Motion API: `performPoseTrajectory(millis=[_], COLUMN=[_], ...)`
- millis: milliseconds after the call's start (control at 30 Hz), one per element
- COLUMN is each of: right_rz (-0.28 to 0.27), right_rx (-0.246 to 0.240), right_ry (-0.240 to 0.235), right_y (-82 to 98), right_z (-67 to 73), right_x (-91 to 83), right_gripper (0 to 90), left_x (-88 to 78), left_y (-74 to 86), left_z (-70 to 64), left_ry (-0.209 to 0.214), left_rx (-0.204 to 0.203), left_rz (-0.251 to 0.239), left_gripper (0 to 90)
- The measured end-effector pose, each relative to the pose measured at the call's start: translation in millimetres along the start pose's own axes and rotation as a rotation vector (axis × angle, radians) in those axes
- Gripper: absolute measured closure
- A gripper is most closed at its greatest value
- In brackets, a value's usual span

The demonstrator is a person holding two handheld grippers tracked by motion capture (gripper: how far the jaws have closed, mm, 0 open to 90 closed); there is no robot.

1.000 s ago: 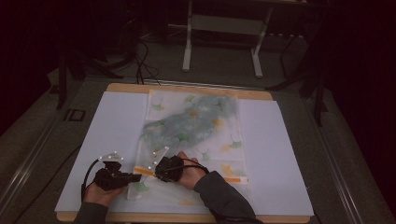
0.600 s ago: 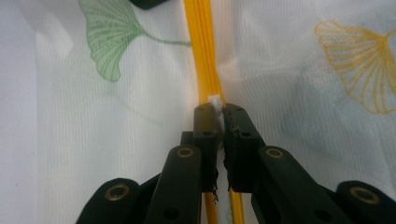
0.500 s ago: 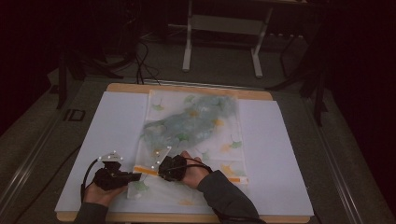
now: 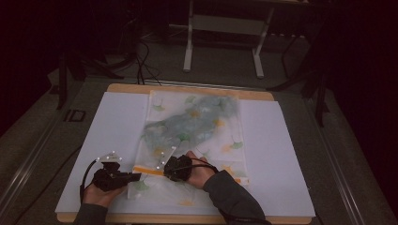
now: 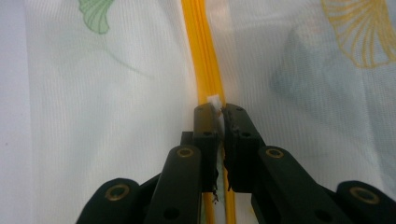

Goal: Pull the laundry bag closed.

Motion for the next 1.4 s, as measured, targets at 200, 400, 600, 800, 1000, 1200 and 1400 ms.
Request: performPoseTrajectory(millis=[200, 400, 600, 800, 1000, 1200, 1400], right_rz=[0.011, 0.022, 0.028, 0.034, 0.051, 0.073, 0.089], right_rx=[0.0, -0.003, -0.003, -0.004, -0.007, -0.014, -0.018], right_ry=[0.007, 0.009, 0.016, 0.016, 0.02, 0.03, 0.04], right_y=[2.7, 5.4, 8.3, 10.3, 15.0, 20.2, 25.5], right_z=[0.0, -0.8, -1.0, -0.4, -1.1, -0.6, -0.8], right_x=[-1.6, -3.3, -4.9, -6.3, -8.8, -12.3, -15.5], right_gripper=[84.3, 84.3, 84.3, 84.3, 84.3, 84.3, 84.3], left_x=[-0.2, -0.8, -0.8, -1.3, -1.8, -2.1, -2.6], left_y=[0.1, 0.0, 0.1, 0.0, 0.0, 0.5, 0.6], left_z=[0.2, 0.3, 0.5, 0.7, 0.9, 2.2, 2.4], left_ry=[-0.001, -0.001, 0.0, -0.001, -0.001, -0.001, -0.002], left_rx=[0.002, 0.001, 0.001, 0.001, 0.0, -0.003, -0.004], left_rz=[0.001, -0.003, -0.004, -0.005, -0.009, -0.007, -0.008], left_gripper=[88.6, 88.6, 88.6, 88.6, 88.6, 88.6, 88.6])
Point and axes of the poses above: each handheld gripper's, and its own axes: x roughly forward along the jaws, y roughly out of its underside, z roughly to its left, the point moved 2 cm from there along x, roughly forward along the jaws, and after that the axes turned 2 degrees about z, right-handed, at the moved point
